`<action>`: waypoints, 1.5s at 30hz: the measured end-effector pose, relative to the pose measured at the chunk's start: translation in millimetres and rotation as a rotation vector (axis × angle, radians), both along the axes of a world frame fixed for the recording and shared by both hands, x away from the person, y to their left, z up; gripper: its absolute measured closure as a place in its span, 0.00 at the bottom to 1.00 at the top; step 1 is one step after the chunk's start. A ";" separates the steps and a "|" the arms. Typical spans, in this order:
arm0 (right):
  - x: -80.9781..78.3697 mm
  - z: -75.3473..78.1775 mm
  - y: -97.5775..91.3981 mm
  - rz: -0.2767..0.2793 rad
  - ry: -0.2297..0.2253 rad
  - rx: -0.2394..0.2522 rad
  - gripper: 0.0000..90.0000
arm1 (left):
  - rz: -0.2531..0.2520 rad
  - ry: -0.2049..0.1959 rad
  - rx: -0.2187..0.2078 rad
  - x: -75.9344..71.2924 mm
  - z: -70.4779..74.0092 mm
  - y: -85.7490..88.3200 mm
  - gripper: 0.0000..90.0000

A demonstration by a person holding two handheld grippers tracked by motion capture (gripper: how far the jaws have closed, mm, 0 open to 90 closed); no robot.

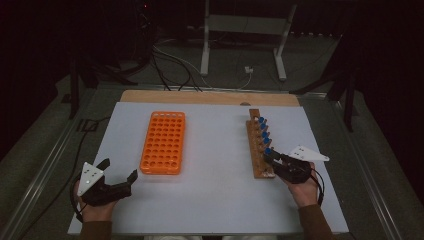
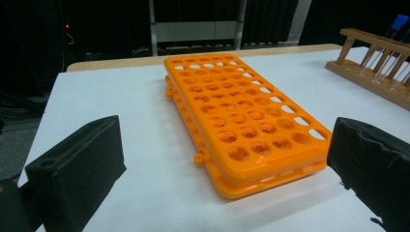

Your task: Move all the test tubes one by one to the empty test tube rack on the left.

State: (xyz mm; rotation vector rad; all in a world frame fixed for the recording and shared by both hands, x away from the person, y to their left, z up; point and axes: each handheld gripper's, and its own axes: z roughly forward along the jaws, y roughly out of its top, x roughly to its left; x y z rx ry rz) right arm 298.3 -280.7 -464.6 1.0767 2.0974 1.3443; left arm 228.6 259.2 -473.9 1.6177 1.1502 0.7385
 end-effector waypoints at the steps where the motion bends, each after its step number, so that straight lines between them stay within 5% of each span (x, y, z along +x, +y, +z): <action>1: 0.0 0.0 0.0 0.000 0.000 0.000 0.78 | 0.000 0.000 0.002 0.1 -0.1 -0.2 0.01; 18: 13.2 -5.7 9.3 -0.002 0.012 -0.001 0.76 | -0.006 0.009 0.007 0.7 -1.3 -1.7 0.01; 29: 14.3 -4.3 10.3 -0.014 0.005 0.001 0.85 | -0.011 0.013 0.008 0.2 -0.5 -3.8 0.01; 39: 14.7 7.7 7.9 -0.019 -0.003 0.010 0.85 | -0.026 0.012 0.020 1.4 5.6 -10.0 0.01; 45: 15.6 19.3 4.5 -0.025 -0.009 0.007 0.85 | -0.080 0.008 0.011 4.3 16.2 -16.7 0.01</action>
